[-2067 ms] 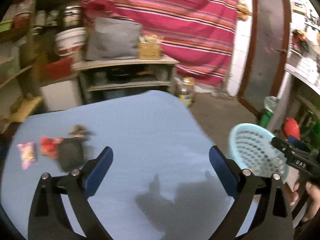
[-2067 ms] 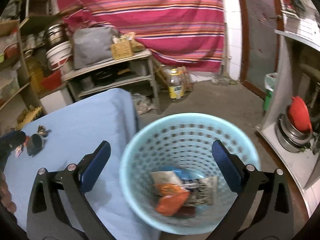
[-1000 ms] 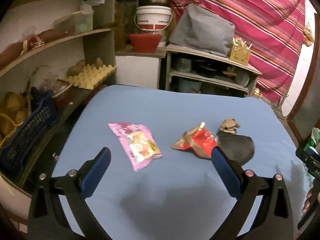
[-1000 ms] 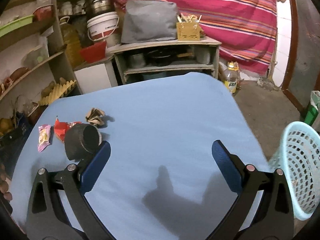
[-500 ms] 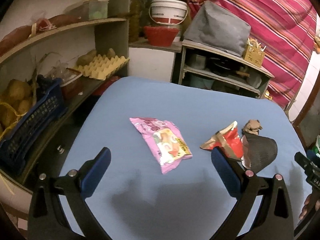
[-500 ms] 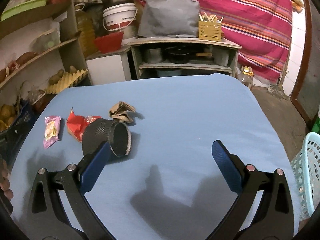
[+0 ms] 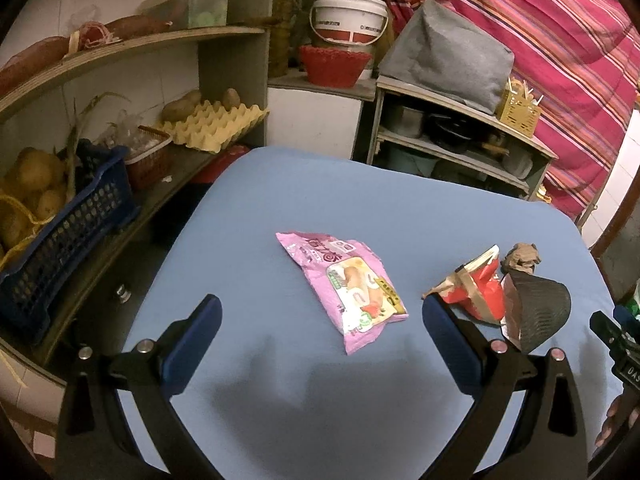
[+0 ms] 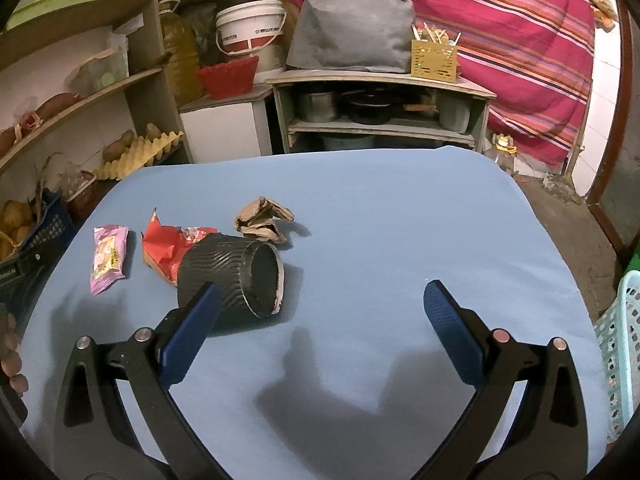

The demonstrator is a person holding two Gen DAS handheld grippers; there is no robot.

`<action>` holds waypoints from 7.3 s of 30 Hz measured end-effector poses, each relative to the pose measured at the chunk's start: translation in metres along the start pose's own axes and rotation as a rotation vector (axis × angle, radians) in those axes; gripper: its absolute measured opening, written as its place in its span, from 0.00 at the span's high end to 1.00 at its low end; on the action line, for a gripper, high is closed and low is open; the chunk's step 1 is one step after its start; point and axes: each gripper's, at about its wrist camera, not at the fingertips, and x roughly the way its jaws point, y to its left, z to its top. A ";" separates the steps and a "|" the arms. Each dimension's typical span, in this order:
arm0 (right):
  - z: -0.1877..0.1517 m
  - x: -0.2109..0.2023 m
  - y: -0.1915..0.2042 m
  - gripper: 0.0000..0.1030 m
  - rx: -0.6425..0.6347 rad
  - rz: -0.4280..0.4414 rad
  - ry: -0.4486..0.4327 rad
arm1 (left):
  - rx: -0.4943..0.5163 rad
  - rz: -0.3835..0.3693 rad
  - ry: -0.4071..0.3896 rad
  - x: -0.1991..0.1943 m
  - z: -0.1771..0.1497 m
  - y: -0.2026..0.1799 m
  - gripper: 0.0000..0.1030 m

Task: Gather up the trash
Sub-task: 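Move both open tools back over the table toward the pink wrapper and black cup, then grasp the pink snack wrapper with the left tool while the right tool grasps the black ribbed cup, then carry the black ribbed cup over the basket and open the right tool, then lower the pink snack wrapper into the basket and open the left tool, then grasp the red foil packet with the left tool while the right tool grasps the brown paper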

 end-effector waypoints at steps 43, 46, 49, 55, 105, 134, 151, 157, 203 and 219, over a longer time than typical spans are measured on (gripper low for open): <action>-0.011 0.043 0.069 0.04 -0.118 -0.001 0.063 | -0.017 0.040 0.040 0.040 0.001 0.012 0.05; -0.013 0.059 0.079 0.04 -0.145 -0.031 0.111 | -0.019 0.047 0.056 0.047 0.001 0.013 0.05; -0.010 0.068 0.075 0.05 -0.121 -0.022 0.134 | -0.026 0.044 0.069 0.052 0.001 0.012 0.05; -0.006 0.073 0.070 0.26 -0.123 -0.004 0.143 | -0.027 0.018 0.096 0.065 0.003 -0.003 0.05; -0.043 -0.176 -0.216 0.26 0.114 -0.122 -0.109 | 0.159 -0.086 -0.049 -0.085 -0.042 -0.220 0.74; -0.121 -0.247 -0.423 0.26 0.469 -0.359 -0.130 | 0.492 -0.504 0.083 -0.061 -0.153 -0.565 0.71; -0.117 -0.227 -0.428 0.26 0.481 -0.340 -0.097 | 0.560 -0.483 0.060 -0.059 -0.151 -0.576 0.28; -0.111 -0.210 -0.421 0.26 0.460 -0.327 -0.068 | 0.524 -0.482 0.049 -0.066 -0.135 -0.549 0.27; -0.002 -0.003 -0.127 0.04 0.130 -0.138 0.019 | 0.160 -0.004 0.061 0.086 -0.004 -0.121 0.18; 0.009 0.051 -0.013 0.04 -0.068 -0.033 0.071 | 0.165 -0.024 0.008 0.062 0.019 -0.088 0.65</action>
